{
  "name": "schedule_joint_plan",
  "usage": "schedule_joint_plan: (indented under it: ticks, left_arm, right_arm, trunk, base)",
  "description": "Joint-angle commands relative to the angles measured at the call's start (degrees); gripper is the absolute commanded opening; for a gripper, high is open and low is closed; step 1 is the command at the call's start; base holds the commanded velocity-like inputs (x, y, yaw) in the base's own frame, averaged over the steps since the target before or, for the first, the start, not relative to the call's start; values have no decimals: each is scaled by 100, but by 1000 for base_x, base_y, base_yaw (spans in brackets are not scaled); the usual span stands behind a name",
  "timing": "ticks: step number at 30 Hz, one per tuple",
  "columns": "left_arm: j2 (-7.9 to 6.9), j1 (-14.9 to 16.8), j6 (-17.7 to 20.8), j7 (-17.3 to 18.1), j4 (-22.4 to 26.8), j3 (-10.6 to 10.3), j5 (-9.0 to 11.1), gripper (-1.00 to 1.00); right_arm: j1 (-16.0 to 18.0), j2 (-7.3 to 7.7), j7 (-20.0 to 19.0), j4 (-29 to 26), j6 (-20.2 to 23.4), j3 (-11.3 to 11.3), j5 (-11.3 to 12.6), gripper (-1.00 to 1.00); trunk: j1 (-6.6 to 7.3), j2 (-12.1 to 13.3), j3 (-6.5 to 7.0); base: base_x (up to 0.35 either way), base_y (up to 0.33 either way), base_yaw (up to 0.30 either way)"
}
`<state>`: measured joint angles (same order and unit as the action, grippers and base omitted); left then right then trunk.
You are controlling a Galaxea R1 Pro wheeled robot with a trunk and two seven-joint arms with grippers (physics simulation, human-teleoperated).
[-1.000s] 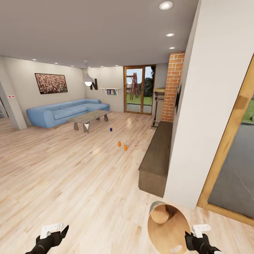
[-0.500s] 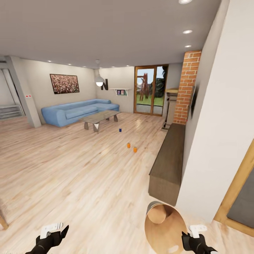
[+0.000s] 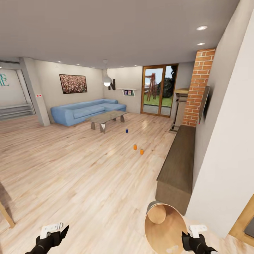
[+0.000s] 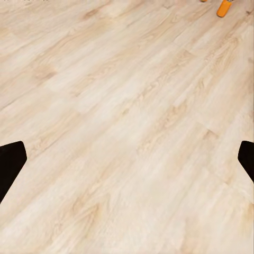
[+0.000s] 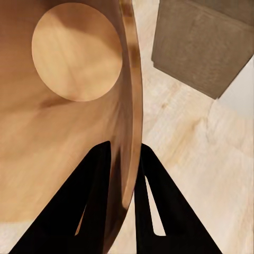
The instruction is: Put the three can of soda from the living room inside the tash can in the kitchen.
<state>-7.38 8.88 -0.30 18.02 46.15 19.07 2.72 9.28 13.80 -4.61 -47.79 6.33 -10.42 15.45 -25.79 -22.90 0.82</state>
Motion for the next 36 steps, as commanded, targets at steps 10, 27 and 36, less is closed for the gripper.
schedule_joint_plan:
  ticks: [10, 27, 36]
  left_arm:
    - [0, 0, 4, 9, 0, -1, 18, 100]
    - [0, 0, -47, 9, 8, 0, 45, 100]
    - [0, 0, -55, 9, 8, 0, 43, 100]
  right_arm:
    - [3, -1, -28, -11, 0, 5, 20, -100]
    - [3, -1, -29, -11, 0, 5, 20, -100]
    - [3, -1, -29, -11, 0, 5, 24, -100]
  trunk:
    - [0, -2, 1]
    - [0, -2, 1]
    - [0, -2, 1]
  base:
    - [263, 122, 1]
    - [255, 179, 0]
    - [263, 179, 0]
